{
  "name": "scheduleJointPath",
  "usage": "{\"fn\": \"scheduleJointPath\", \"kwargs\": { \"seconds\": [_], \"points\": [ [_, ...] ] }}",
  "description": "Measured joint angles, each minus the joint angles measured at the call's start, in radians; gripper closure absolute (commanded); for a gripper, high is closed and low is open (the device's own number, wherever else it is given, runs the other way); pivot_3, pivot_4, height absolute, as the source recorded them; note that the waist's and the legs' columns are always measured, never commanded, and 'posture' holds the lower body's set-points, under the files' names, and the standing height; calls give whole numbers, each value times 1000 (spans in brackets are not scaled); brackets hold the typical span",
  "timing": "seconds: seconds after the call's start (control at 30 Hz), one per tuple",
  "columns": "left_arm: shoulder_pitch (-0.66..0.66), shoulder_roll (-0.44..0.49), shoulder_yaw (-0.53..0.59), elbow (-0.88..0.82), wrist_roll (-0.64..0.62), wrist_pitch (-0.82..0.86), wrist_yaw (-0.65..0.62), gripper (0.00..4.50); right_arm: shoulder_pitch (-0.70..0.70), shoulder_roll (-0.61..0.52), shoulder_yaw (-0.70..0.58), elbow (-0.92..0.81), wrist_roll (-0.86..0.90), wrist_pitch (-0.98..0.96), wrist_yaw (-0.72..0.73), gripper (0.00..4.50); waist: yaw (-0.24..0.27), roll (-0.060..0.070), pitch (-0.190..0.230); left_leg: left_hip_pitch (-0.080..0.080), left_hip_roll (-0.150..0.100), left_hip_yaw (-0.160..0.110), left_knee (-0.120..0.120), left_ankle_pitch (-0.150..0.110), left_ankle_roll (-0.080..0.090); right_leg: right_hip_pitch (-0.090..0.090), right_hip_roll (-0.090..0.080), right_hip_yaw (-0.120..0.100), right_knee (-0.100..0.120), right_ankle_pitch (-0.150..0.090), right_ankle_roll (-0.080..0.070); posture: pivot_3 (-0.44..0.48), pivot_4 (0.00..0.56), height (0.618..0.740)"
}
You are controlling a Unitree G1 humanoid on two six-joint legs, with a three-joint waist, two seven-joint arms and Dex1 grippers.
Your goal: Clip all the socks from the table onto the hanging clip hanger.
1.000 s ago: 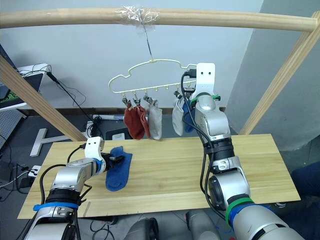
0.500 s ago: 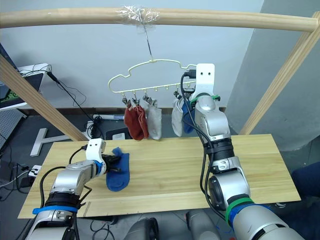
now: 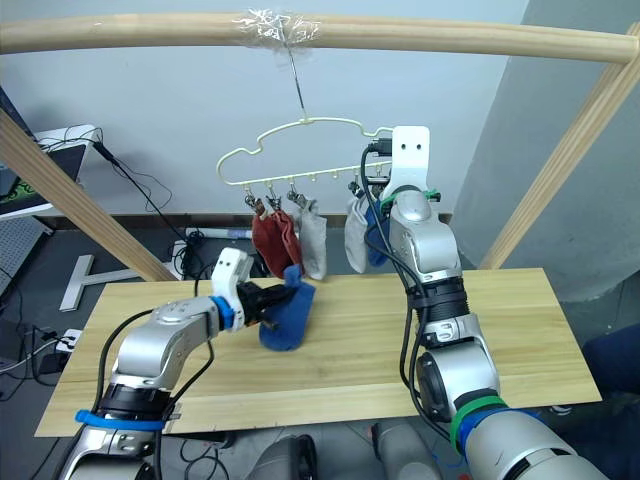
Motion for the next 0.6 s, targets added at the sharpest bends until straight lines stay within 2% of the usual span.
{"fn": "scheduleJointPath", "kwargs": {
  "seconds": [0.27, 0.6],
  "points": [
    [-190, -105, -126, 8, 4, 6, -28, 4477, 0, 15, -2, -5, 2, 25, 0, 4462, -1, 0, 0, 0, 0, 0, 0, 0, 0, 0, 4, 0, 0, 0, 0, -241, 197, 740],
    [-393, -253, -160, 334, 87, -180, 1, 4477, -1, 19, -19, -12, 3, 36, 0, 4462, -3, 0, 0, 0, 0, 1, 0, 0, 0, 0, 4, 0, -1, 0, 1, -254, 192, 740]
  ]
}}
